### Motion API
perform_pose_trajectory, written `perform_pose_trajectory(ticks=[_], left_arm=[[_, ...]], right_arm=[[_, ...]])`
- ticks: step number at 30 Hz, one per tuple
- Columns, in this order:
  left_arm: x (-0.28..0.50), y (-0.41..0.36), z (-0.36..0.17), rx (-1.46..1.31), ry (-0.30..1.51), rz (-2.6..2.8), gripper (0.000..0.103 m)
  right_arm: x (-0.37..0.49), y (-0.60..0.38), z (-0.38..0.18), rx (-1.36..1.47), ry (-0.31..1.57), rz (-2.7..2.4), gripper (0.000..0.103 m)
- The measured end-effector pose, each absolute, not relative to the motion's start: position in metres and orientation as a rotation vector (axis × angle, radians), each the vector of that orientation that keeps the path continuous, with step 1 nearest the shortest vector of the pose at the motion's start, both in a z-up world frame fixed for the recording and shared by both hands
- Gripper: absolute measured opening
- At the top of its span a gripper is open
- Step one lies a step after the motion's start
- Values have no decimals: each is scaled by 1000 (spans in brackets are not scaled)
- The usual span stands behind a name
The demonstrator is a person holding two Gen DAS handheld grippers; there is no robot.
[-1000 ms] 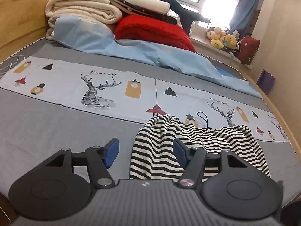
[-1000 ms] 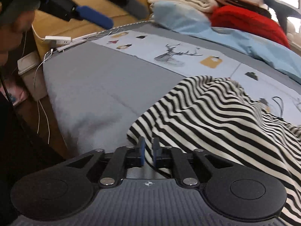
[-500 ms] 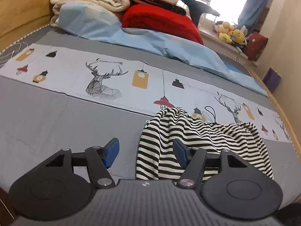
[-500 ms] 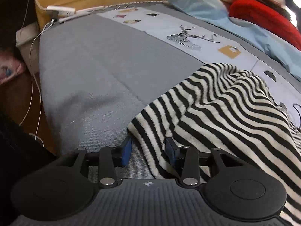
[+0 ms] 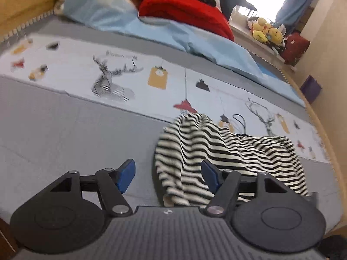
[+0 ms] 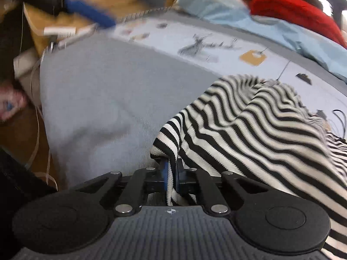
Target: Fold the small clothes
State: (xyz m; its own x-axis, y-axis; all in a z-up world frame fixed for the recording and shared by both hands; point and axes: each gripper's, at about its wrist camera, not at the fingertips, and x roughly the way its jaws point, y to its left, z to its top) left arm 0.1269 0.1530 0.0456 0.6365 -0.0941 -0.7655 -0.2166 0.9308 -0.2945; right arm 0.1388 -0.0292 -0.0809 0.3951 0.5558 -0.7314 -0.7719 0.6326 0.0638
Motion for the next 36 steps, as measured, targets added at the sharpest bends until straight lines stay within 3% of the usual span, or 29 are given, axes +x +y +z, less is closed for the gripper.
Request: perform_pose_trajectory(ticks=[5, 7, 12, 27, 29, 31, 32, 34, 36], left_arm=[[141, 176, 12, -760, 864, 56, 88], [158, 174, -10, -886, 961, 25, 90], [197, 148, -28, -863, 1029, -72, 102], [264, 146, -92, -903, 1184, -31, 101], [271, 143, -96, -883, 1186, -35, 90], [278, 140, -100, -830, 1201, -21, 62], [280, 139, -102, -812, 1204, -22, 54], [282, 138, -99, -777, 1188, -44, 23], [280, 139, -87, -738, 1148, -61, 17]], right_arm=[[138, -64, -42, -167, 724, 868, 6], [137, -79, -32, -126, 709, 873, 6], [137, -112, -17, -57, 698, 874, 1], [134, -128, -11, -65, 689, 883, 1], [134, -128, -12, -65, 691, 885, 1], [133, -128, -13, -69, 690, 886, 1], [133, -129, -13, -68, 689, 887, 1], [134, -130, -13, -65, 688, 886, 1], [136, -129, -14, -61, 691, 890, 1]])
